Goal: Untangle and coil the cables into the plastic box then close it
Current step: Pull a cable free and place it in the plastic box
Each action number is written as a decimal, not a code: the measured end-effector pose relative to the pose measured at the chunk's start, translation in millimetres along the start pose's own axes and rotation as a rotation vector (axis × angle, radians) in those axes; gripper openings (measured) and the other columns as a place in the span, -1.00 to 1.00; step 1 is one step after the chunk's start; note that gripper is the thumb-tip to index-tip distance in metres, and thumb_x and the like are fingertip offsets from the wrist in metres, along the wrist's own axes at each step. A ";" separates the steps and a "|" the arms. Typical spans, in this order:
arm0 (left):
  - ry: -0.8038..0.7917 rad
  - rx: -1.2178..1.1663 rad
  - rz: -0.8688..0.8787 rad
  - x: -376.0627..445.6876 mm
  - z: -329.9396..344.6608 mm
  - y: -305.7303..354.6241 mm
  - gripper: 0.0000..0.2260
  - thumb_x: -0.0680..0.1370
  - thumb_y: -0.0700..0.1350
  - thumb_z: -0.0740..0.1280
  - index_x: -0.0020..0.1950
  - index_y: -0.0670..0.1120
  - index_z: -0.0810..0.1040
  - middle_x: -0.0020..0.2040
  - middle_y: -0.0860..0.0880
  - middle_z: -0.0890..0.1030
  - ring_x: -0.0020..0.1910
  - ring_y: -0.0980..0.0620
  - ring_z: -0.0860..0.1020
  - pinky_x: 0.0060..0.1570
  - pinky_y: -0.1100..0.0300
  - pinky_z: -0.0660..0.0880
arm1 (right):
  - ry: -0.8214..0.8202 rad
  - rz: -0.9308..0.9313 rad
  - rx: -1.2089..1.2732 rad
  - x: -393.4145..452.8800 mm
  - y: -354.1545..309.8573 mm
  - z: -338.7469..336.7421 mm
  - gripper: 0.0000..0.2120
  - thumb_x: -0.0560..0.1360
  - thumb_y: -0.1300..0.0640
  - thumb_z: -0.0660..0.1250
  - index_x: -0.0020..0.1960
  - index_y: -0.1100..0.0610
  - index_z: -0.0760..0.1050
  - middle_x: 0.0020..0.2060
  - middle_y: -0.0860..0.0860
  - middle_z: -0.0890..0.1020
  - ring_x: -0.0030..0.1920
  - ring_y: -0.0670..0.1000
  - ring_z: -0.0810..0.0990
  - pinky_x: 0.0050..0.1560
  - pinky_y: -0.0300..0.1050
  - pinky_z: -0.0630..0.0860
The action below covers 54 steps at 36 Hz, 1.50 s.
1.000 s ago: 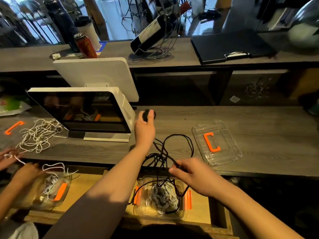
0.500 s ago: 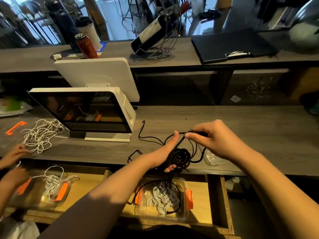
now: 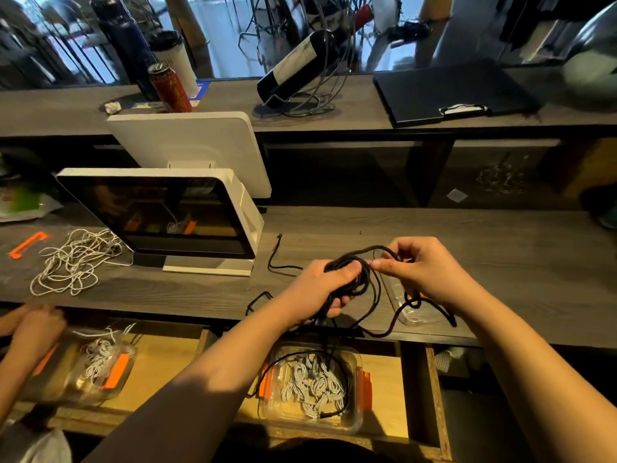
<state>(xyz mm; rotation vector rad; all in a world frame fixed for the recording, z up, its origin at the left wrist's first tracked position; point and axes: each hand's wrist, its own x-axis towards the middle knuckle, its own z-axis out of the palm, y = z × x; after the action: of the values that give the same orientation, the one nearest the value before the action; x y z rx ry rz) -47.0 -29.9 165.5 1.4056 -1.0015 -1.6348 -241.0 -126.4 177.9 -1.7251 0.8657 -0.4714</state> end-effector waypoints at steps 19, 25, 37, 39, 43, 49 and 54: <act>0.596 -0.562 0.209 14.1 10.0 7.9 -0.65 0.65 0.08 0.25 0.15 -0.15 0.66 -0.17 -0.06 0.58 -0.31 0.09 0.45 -0.47 0.29 0.35 | -0.045 0.151 0.272 -8.2 15.7 58.7 -0.54 0.60 0.17 0.31 0.46 0.00 0.30 -0.39 0.03 0.60 -0.43 -0.03 0.53 -0.21 -0.08 0.57; 0.555 -0.558 0.231 12.9 9.3 18.1 -0.64 0.68 0.09 0.17 0.24 -0.16 0.54 -0.07 -0.12 0.68 -0.05 0.01 0.64 -0.43 0.27 0.35 | -0.029 0.115 0.134 -8.9 19.7 62.2 -0.79 0.66 0.13 0.22 0.11 0.24 0.56 -0.44 -0.04 0.52 -0.44 -0.10 0.47 -0.37 -0.21 0.42; 0.296 -0.636 0.170 13.0 14.2 30.9 -0.63 0.68 0.13 0.14 0.18 -0.14 0.51 -0.33 0.00 0.45 -0.38 0.11 0.40 -0.44 0.32 0.37 | -0.277 0.320 0.449 -3.7 21.4 44.1 -0.77 0.68 0.10 0.14 0.24 0.10 0.51 -0.44 -0.01 0.36 -0.45 -0.07 0.28 -0.44 -0.27 0.35; 0.258 -0.632 0.142 12.7 15.6 31.8 -0.64 0.68 0.13 0.13 0.17 -0.14 0.50 -0.35 0.01 0.44 -0.40 0.12 0.39 -0.46 0.33 0.36 | -0.351 0.373 0.457 -2.2 23.3 36.9 -0.75 0.66 0.09 0.21 0.32 0.06 0.44 -0.38 0.00 0.42 -0.41 -0.05 0.34 -0.43 -0.24 0.44; 0.228 -0.666 0.110 13.2 18.7 32.2 -0.64 0.68 0.13 0.13 0.18 -0.14 0.49 -0.33 0.02 0.43 -0.40 0.13 0.39 -0.45 0.33 0.36 | -0.379 0.238 0.115 1.7 21.8 31.7 -0.81 0.64 0.04 0.24 0.20 0.07 0.51 -0.20 0.03 0.54 -0.25 -0.03 0.51 -0.22 -0.13 0.54; 0.227 -0.729 0.057 13.2 24.4 28.3 -0.64 0.66 0.14 0.16 0.15 -0.13 0.51 -0.34 0.01 0.43 -0.40 0.13 0.39 -0.46 0.34 0.34 | -0.162 0.063 -0.318 8.9 8.2 43.3 -0.86 0.62 0.10 0.29 -0.02 -0.09 0.60 -0.19 0.09 0.63 -0.13 -0.01 0.52 0.18 0.23 0.50; 0.271 -0.822 0.097 17.3 19.2 31.6 -0.65 0.69 0.13 0.13 0.15 -0.14 0.51 -0.33 0.00 0.45 -0.40 0.12 0.42 -0.45 0.33 0.40 | 0.013 -0.004 -0.985 9.9 0.3 66.7 -0.67 0.58 0.11 0.29 0.34 -0.04 0.47 0.30 -0.04 0.51 0.48 0.06 0.25 0.55 0.26 -0.21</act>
<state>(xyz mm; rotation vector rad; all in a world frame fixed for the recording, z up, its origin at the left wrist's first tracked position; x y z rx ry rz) -66.7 -57.1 188.9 0.9457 -0.1759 -1.4720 -188.7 -90.5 154.9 -2.6045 1.2107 -0.0238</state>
